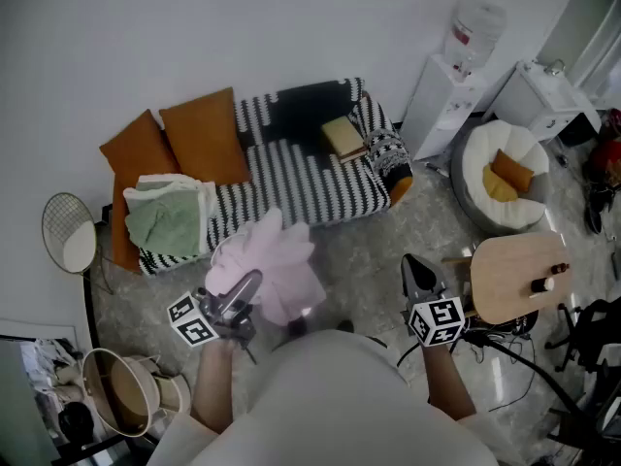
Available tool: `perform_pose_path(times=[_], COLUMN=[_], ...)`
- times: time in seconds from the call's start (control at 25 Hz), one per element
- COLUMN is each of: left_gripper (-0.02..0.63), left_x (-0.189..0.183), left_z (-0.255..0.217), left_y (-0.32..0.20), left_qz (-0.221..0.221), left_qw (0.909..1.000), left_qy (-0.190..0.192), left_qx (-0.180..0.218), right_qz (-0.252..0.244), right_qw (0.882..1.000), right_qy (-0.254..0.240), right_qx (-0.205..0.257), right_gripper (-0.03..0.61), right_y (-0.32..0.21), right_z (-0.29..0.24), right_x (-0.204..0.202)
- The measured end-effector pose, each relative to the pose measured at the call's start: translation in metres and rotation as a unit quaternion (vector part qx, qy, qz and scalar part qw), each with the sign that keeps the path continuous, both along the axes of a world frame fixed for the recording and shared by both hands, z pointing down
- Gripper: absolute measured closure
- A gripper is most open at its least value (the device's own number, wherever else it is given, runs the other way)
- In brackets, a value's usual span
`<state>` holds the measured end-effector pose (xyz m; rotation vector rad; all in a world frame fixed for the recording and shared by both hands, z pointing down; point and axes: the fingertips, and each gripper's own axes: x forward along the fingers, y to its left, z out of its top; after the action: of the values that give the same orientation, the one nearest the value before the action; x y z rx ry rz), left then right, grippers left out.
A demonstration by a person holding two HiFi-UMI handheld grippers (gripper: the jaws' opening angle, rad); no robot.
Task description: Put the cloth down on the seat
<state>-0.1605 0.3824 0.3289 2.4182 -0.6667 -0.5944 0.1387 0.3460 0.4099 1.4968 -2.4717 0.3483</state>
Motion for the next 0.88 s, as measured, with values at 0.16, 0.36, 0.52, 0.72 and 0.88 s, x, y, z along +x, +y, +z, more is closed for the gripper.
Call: perform_pose_path(times=[0.16, 0.36, 0.52, 0.72, 0.88], left_gripper=[0.522, 0.522, 0.522, 0.522, 0.522], left_x=[0.001, 0.011, 0.02, 0.035, 0.048], left_z=[0.0, 0.0, -0.001, 0.002, 0.002], left_y=[-0.004, -0.004, -0.004, -0.002, 0.002], left_qz=[0.001, 0.002, 0.003, -0.001, -0.011], left_qw=[1.0, 1.0, 1.0, 1.0, 0.9999], left_qy=[0.003, 0.002, -0.001, -0.003, 0.001], left_qx=[0.0, -0.001, -0.001, -0.001, -0.001], right_qz=[-0.002, -0.007, -0.007, -0.002, 0.002], right_qw=[1.0, 1.0, 1.0, 1.0, 1.0], right_qy=[-0.001, -0.004, -0.012, -0.018, -0.019], right_qx=[0.0, 0.003, 0.002, -0.002, -0.008], right_gripper=[0.575, 0.575, 0.575, 0.575, 0.575], right_y=[-0.005, -0.006, -0.007, -0.005, 0.0], right_z=[0.0, 0.0, -0.002, 0.004, 0.01], right_x=[0.0, 0.007, 0.014, 0.033, 0.054])
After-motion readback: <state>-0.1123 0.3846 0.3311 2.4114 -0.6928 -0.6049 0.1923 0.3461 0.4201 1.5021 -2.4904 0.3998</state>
